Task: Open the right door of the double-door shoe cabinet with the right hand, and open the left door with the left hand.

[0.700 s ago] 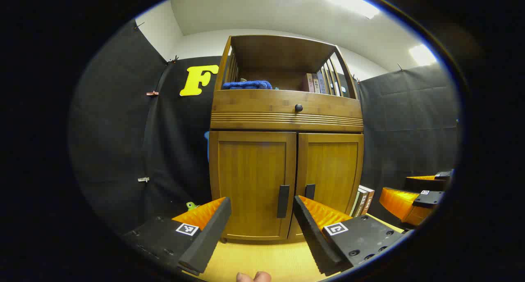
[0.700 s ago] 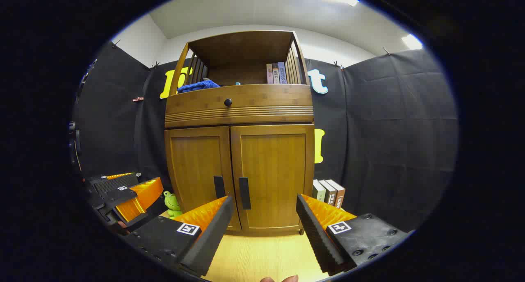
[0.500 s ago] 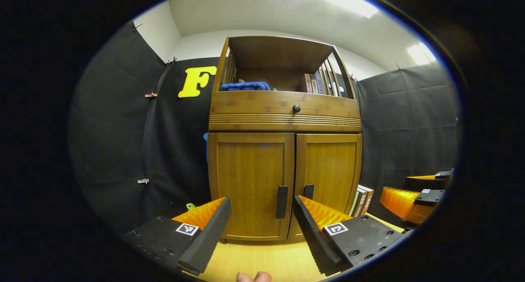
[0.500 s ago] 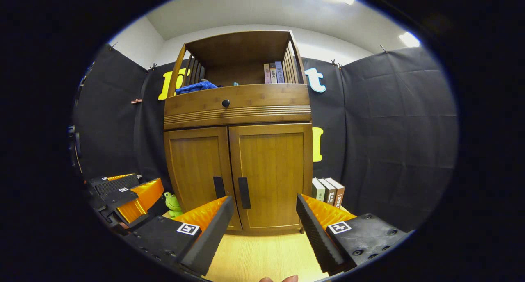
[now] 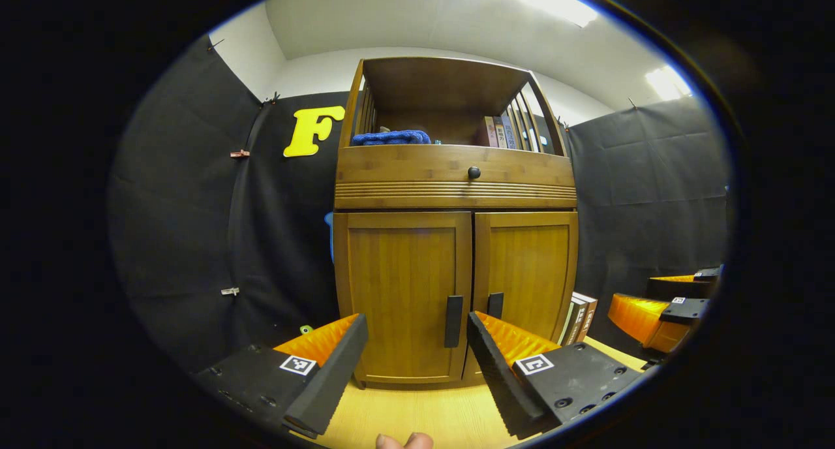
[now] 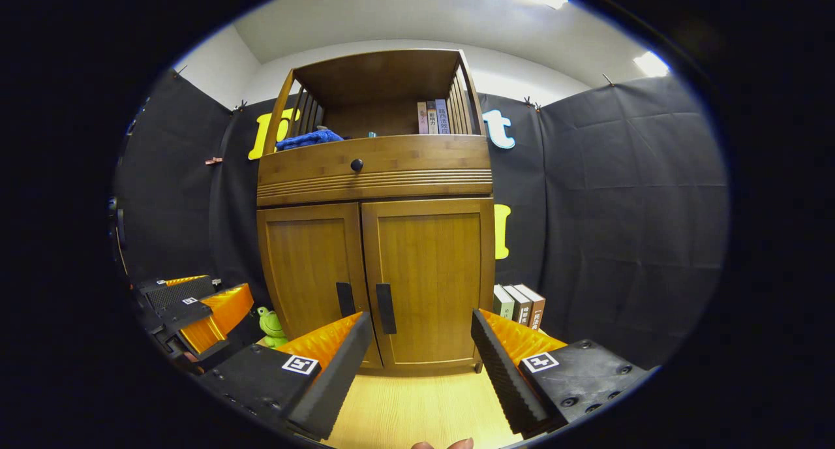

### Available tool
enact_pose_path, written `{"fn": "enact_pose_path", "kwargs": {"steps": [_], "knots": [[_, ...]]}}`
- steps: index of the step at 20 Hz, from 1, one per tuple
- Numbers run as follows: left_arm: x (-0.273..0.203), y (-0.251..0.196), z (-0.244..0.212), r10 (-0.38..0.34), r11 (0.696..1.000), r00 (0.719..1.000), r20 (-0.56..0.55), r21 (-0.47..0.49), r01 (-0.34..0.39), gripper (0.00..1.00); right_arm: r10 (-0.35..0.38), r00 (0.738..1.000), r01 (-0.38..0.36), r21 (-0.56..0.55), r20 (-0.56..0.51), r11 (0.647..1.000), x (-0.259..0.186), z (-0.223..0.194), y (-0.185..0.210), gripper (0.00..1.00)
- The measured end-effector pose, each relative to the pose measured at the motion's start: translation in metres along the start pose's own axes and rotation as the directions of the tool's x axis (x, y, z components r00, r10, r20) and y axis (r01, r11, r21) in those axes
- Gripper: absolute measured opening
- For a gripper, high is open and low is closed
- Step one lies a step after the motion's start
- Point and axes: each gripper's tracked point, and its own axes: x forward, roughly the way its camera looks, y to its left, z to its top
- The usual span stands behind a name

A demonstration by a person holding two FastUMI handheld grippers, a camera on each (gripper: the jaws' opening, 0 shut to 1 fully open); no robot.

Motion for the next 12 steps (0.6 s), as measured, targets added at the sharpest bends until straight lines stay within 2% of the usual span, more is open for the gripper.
{"fn": "enact_pose_path", "kwargs": {"steps": [2, 5, 6, 9, 10, 12], "knots": [[0.000, 0.000, 0.000, 0.002, 1.000, 1.000, -0.001, 0.001, -0.002, 0.93, -0.001, 1.000, 0.001, 0.001, -0.002, 1.000, 0.001, -0.002, 0.000, 0.97], [0.000, 0.000, -0.001, 0.003, 1.000, 1.000, -0.003, 0.005, -0.003, 0.95, -0.002, 1.000, 0.002, -0.003, -0.005, 1.000, 0.004, -0.004, 0.002, 0.99], [0.000, 0.001, -0.001, 0.003, 1.000, 1.000, -0.003, 0.005, -0.003, 0.93, -0.001, 1.000, 0.001, -0.006, -0.006, 1.000, 0.004, -0.005, 0.003, 0.94], [0.001, 0.001, 0.000, 0.009, 1.000, 1.000, -0.004, 0.004, -0.009, 0.97, 0.007, 1.000, -0.007, -0.013, -0.011, 1.000, 0.008, -0.010, 0.010, 0.97], [0.001, 0.002, -0.001, 0.012, 1.000, 1.000, -0.003, 0.003, -0.012, 0.93, 0.010, 1.000, -0.010, -0.014, -0.010, 1.000, 0.010, -0.010, 0.012, 0.97], [0.001, 0.003, -0.002, 0.018, 1.000, 1.000, -0.003, 0.005, -0.018, 0.93, 0.017, 1.000, -0.017, -0.020, -0.007, 1.000, 0.016, -0.010, 0.019, 0.97]]}}
